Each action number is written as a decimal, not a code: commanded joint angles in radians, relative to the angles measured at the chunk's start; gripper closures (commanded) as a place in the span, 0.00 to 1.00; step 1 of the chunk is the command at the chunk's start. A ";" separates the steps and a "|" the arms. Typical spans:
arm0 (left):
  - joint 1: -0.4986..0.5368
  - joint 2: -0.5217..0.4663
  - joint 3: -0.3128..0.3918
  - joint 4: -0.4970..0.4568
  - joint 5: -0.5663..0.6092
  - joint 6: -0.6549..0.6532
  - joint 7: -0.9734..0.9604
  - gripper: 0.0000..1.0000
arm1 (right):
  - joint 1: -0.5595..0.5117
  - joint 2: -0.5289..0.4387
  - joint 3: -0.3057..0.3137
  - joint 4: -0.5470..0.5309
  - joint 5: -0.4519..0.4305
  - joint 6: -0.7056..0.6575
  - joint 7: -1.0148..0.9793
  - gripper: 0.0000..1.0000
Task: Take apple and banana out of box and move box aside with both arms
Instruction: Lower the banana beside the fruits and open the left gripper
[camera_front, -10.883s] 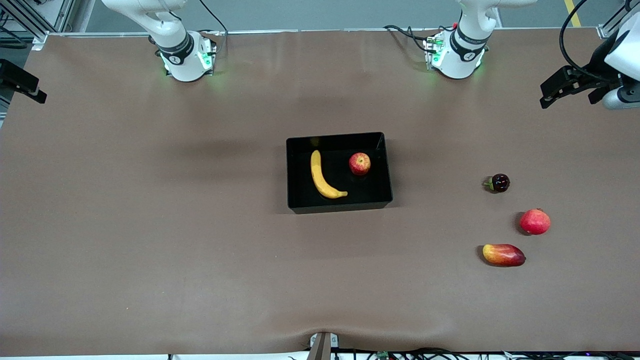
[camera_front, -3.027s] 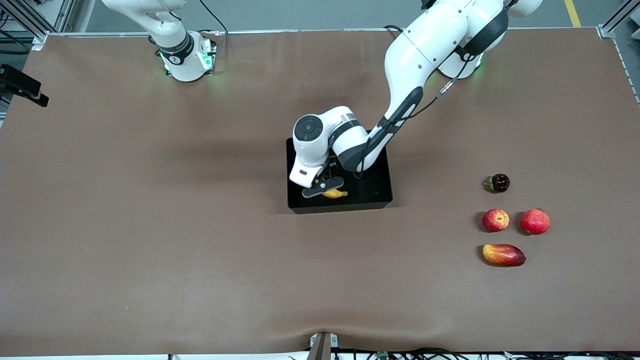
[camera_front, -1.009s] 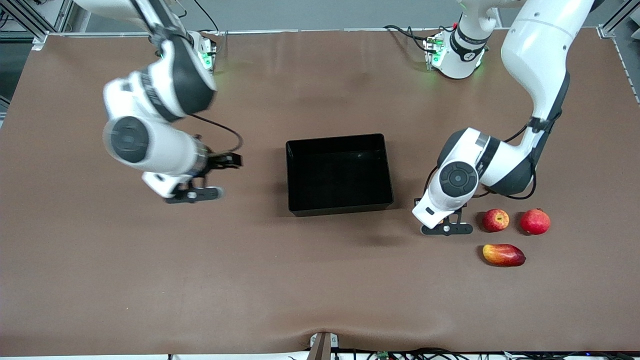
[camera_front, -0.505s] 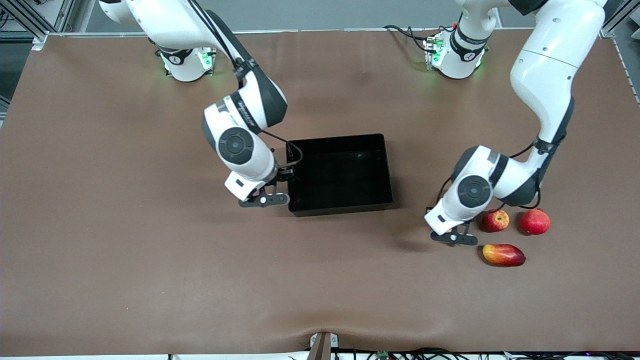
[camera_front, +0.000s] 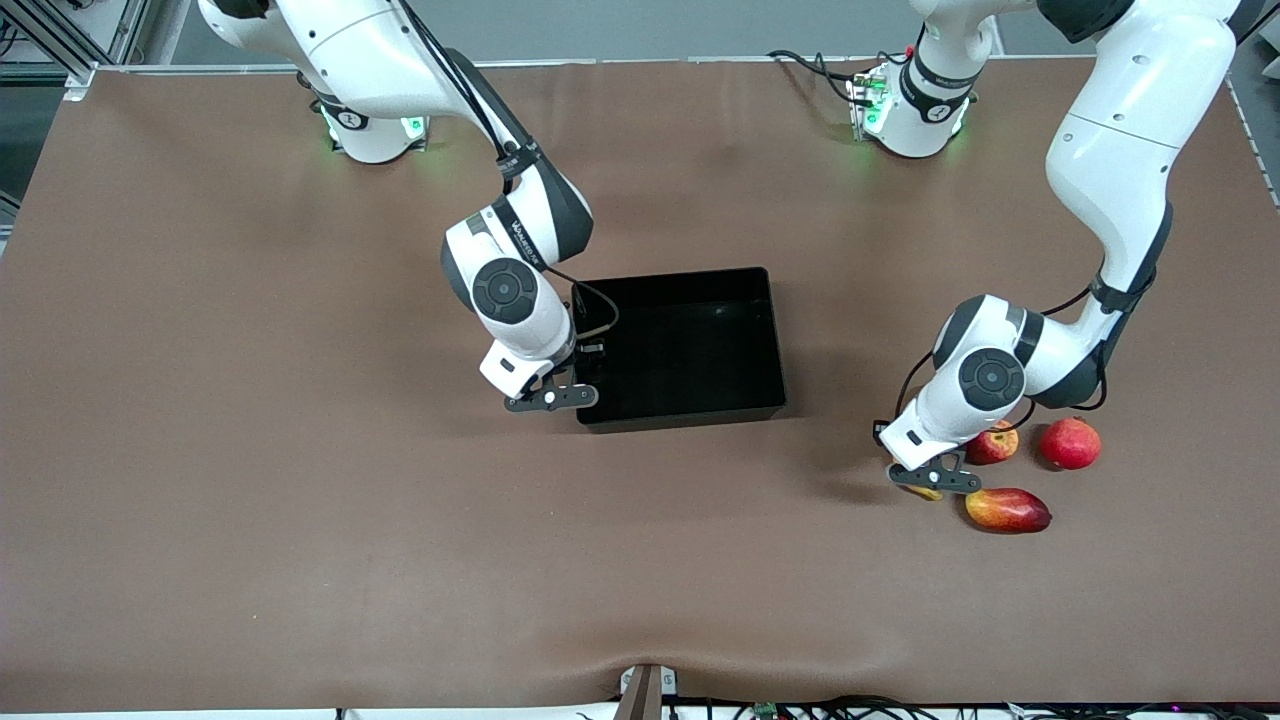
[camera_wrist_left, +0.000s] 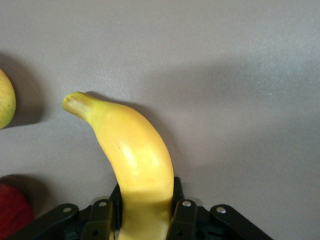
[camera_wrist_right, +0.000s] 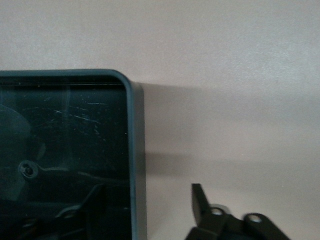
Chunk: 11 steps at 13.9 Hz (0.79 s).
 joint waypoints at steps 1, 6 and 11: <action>0.029 0.005 -0.008 -0.008 0.023 0.033 -0.011 0.00 | 0.030 -0.002 -0.011 -0.003 0.006 0.006 0.022 1.00; 0.033 -0.213 -0.054 0.043 -0.038 -0.163 -0.011 0.00 | 0.025 -0.005 -0.011 0.006 0.009 -0.006 0.071 1.00; 0.035 -0.356 -0.055 0.255 -0.282 -0.567 -0.002 0.00 | -0.030 -0.060 -0.017 0.089 0.012 -0.187 0.061 1.00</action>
